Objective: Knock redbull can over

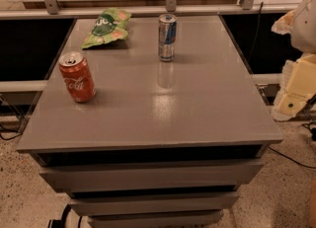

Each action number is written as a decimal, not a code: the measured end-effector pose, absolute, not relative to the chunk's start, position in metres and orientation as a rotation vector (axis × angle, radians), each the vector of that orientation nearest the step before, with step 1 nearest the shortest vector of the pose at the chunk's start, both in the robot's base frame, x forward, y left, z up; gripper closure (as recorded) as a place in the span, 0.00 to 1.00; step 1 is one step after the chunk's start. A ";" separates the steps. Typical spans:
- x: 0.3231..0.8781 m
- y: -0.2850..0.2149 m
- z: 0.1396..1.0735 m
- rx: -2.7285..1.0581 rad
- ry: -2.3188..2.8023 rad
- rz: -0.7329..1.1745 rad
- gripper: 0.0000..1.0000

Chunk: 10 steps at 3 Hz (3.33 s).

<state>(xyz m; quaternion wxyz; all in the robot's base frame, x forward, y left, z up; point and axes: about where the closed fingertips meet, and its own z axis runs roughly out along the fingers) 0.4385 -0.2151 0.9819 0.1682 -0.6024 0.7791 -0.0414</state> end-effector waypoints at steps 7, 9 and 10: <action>0.664 -0.146 0.927 -1.557 1.928 0.278 0.00; 0.673 -0.117 0.914 -1.471 1.869 0.422 0.00; 0.678 -0.109 0.908 -1.424 1.861 0.469 0.00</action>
Offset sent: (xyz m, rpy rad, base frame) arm 0.0899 0.0290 -0.0022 0.0813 -0.0573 0.0758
